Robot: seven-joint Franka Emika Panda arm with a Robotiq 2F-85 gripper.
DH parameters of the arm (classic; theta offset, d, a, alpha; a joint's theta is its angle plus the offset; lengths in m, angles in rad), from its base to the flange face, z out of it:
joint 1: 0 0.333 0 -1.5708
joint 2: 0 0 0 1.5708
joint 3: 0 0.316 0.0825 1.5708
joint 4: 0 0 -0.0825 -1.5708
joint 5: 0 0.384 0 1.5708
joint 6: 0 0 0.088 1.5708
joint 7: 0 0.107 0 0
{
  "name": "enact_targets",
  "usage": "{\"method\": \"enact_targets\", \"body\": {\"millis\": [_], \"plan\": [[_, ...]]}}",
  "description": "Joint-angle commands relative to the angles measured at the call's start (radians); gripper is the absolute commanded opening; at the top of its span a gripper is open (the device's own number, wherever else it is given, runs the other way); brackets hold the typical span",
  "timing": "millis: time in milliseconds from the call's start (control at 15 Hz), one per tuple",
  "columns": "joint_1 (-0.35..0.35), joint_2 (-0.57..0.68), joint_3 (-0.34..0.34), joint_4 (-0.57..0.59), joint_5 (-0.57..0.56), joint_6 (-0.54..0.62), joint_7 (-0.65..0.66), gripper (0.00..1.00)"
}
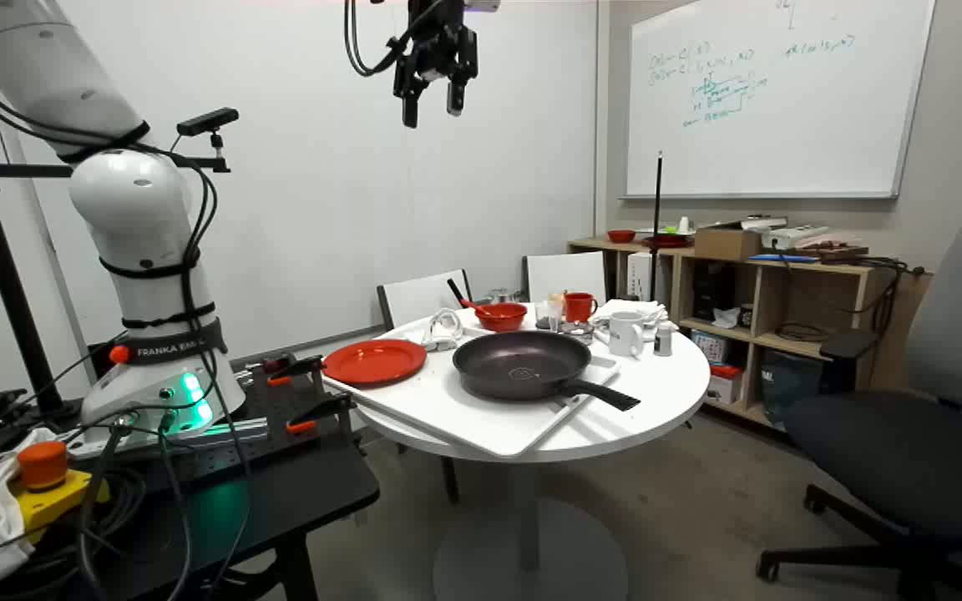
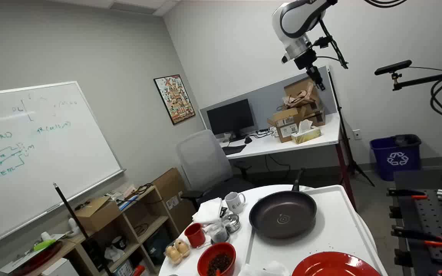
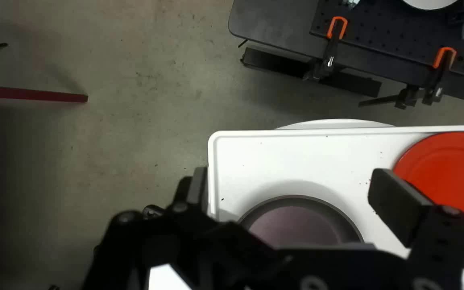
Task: Use the towel on the left to wipe the black pan.
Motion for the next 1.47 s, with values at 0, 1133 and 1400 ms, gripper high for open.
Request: {"method": "enact_targets", "body": {"millis": [0, 1133, 1400], "plan": [[0.0, 0.001, 0.0, 0.003, 0.001, -0.003, -0.001, 1.0], [0.116, 0.174, 0.095, -0.064, 0.124, 0.221, -0.112, 1.0], [0.149, 0.26, 0.167, -0.086, 0.161, 0.321, -0.125, 1.0]]}}
